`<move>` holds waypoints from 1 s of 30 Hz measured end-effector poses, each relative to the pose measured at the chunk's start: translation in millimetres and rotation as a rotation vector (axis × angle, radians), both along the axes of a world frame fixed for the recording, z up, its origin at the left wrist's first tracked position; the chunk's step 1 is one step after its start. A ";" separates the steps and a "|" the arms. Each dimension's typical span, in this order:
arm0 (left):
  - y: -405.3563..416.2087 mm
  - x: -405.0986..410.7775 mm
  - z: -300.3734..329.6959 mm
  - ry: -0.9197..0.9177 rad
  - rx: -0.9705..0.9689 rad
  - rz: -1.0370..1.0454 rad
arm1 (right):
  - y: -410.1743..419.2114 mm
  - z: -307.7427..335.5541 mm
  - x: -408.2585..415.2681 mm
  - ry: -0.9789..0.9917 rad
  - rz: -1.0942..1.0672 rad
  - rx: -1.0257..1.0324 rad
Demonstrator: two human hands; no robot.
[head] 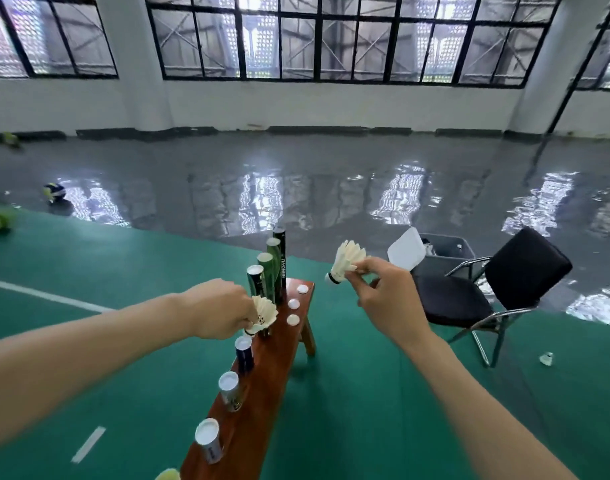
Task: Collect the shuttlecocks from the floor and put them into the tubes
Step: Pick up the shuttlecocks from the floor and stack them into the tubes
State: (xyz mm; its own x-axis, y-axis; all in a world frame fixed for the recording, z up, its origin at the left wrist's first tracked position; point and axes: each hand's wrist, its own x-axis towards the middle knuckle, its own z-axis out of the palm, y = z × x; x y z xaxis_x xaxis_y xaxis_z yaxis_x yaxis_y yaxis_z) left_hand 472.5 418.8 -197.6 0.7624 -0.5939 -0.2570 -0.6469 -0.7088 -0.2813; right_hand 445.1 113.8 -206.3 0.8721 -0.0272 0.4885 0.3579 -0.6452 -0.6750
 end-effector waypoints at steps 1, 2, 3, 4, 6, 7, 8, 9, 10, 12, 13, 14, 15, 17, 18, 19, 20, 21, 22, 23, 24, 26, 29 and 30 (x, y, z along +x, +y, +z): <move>-1.3 15.9 -1.1 0.005 -0.030 0.020 | -1.2 -3.0 16.8 -0.003 0.013 0.003; -2.0 39.2 -5.3 0.007 -0.063 0.034 | -3.6 -8.4 40.6 0.001 0.026 0.006; -4.5 54.1 -9.0 -0.001 -0.087 0.039 | -7.2 -11.9 55.4 -0.003 0.045 -0.002; -7.4 74.9 -16.1 0.002 -0.107 0.043 | -11.6 -17.6 79.4 0.001 0.068 -0.009; -12.6 101.9 -27.9 0.017 -0.128 0.040 | -19.5 -26.0 113.9 0.006 0.094 0.026; -17.6 122.1 -38.3 0.029 -0.123 0.053 | -25.5 -33.6 139.6 0.014 0.102 0.055; -21.8 135.3 -45.3 0.031 -0.107 0.077 | -30.4 -39.8 156.6 0.016 0.105 0.080; -28.1 155.3 -56.7 0.040 -0.086 0.116 | -37.6 -48.7 182.7 0.026 0.120 0.088; -31.2 169.9 -65.4 0.054 -0.071 0.156 | -42.9 -55.7 202.0 0.029 0.132 0.084; -42.6 203.7 -82.4 0.094 -0.067 0.230 | -56.5 -68.3 245.4 0.032 0.169 0.062; -46.3 216.5 -86.3 0.097 -0.060 0.254 | -61.0 -73.9 262.3 0.024 0.180 0.049; -53.9 235.0 -93.4 0.099 -0.071 0.287 | -68.1 -80.0 286.2 0.015 0.196 0.017; -55.8 249.0 -97.5 0.084 -0.084 0.328 | -68.2 -83.6 306.5 0.016 0.210 -0.010; -62.3 275.4 -106.8 0.057 -0.153 0.463 | -64.1 -91.9 349.5 0.034 0.269 -0.031; -65.1 285.6 -110.7 0.044 -0.189 0.533 | -59.8 -97.8 366.9 0.040 0.302 -0.026; -67.2 299.3 -116.3 0.030 -0.226 0.602 | -52.8 -106.2 390.4 0.053 0.338 -0.005; -70.0 307.3 -120.5 0.005 -0.249 0.659 | -46.4 -113.0 407.5 0.070 0.359 0.013; -70.9 315.0 -123.8 -0.025 -0.271 0.706 | -39.7 -118.7 424.1 0.090 0.384 0.035; -69.3 325.4 -128.5 -0.044 -0.288 0.766 | -31.5 -125.3 444.8 0.137 0.403 0.053; -68.0 332.6 -131.4 -0.068 -0.311 0.813 | -26.7 -129.0 457.2 0.168 0.414 0.059; -64.2 344.0 -135.0 -0.086 -0.335 0.875 | -19.3 -134.0 475.8 0.195 0.435 0.055; -54.6 361.5 -141.5 -0.114 -0.399 0.981 | -8.8 -141.9 498.8 0.223 0.450 0.043; -39.5 398.6 -162.2 -0.150 -0.488 1.107 | 10.6 -157.8 540.3 0.230 0.487 0.052; -38.0 407.6 -169.1 -0.145 -0.483 1.128 | 16.1 -161.2 549.8 0.237 0.486 0.062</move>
